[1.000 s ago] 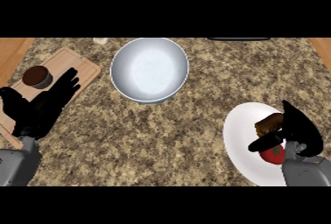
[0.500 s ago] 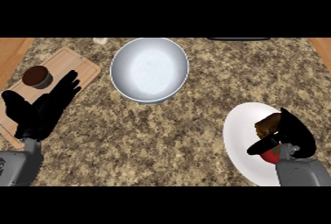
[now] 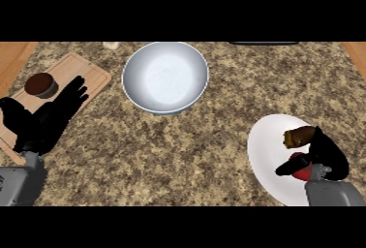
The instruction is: Pick the tomato from the plate and place it in the bowl
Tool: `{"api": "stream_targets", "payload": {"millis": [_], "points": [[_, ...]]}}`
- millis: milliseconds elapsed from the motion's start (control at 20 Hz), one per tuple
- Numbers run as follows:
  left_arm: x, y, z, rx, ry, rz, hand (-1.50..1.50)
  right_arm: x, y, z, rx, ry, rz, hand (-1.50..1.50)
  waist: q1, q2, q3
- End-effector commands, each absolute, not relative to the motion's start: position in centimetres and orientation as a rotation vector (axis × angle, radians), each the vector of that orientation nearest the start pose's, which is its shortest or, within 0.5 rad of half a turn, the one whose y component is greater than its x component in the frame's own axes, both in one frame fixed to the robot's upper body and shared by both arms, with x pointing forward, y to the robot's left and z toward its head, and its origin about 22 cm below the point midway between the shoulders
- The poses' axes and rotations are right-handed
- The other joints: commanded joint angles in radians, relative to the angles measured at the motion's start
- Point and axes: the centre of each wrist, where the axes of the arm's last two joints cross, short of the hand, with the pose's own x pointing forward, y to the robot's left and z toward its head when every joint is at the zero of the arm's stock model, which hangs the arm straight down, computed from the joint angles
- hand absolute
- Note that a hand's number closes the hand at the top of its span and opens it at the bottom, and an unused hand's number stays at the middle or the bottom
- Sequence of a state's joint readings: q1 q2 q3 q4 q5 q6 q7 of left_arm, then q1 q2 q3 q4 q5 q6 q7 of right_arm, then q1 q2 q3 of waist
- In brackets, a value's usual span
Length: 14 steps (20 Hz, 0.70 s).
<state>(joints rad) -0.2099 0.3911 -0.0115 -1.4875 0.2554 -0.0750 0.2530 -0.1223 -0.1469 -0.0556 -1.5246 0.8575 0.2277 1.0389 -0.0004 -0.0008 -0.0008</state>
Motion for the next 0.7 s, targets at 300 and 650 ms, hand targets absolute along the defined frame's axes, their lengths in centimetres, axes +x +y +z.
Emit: {"api": "stream_targets", "payload": {"millis": [300,650], "points": [[29.6,28.6,5.4,0.035,-1.405,-0.197,0.0,28.0,-27.7,0.5,-1.005,-0.443,0.433,1.5,-0.001,0.002,0.001],[28.7,28.9,4.6,0.035,-1.422,-0.206,0.0,28.5,-27.2,0.9,-1.045,-0.483,0.474,1.5,0.002,0.001,0.001]]}}
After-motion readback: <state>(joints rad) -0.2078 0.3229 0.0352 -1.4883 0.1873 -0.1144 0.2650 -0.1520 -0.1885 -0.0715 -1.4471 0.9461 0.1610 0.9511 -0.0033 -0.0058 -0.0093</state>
